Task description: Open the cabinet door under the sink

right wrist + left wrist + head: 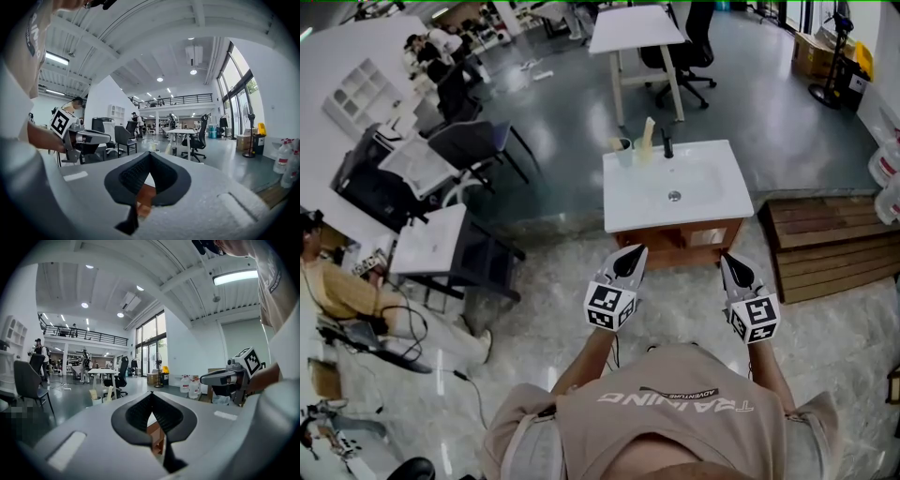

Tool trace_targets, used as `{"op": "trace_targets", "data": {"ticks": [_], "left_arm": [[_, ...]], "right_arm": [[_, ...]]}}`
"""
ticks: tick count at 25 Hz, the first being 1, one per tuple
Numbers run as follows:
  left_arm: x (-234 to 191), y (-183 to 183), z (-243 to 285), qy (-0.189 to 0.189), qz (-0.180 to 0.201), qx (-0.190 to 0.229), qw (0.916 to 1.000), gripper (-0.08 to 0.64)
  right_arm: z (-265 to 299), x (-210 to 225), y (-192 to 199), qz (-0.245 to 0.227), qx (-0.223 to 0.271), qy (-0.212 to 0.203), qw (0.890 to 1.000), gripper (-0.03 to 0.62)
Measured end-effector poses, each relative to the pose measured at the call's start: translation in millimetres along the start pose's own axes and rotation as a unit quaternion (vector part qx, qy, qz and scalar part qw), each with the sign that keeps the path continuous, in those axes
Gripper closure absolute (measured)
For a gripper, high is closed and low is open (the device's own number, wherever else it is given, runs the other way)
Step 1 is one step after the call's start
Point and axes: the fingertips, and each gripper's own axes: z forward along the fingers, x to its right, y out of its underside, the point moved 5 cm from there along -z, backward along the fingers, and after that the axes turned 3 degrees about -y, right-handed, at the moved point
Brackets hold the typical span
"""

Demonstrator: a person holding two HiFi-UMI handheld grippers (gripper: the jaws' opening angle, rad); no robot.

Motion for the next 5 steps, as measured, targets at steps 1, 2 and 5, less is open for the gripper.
{"op": "trace_targets", "data": {"ticks": [1, 2, 5], "left_arm": [[1.6, 1.6, 0.5, 0.001, -0.002, -0.001, 1.0, 0.543], [3.1, 3.3, 1.2, 0.002, -0.003, -0.002, 1.0, 0.543], [5.8, 8.4, 4.4, 0.001, -0.008, -0.002, 1.0, 0.543]], "right_arm": [[-0.4, 1.1, 1.4, 0.001, 0.0, 0.001, 1.0, 0.592], [-0.8, 2.4, 2.7, 0.002, -0.001, 0.002, 1.0, 0.592], [-1.1, 7.5, 5.2, 0.001, 0.0, 0.003, 1.0, 0.592]]}}
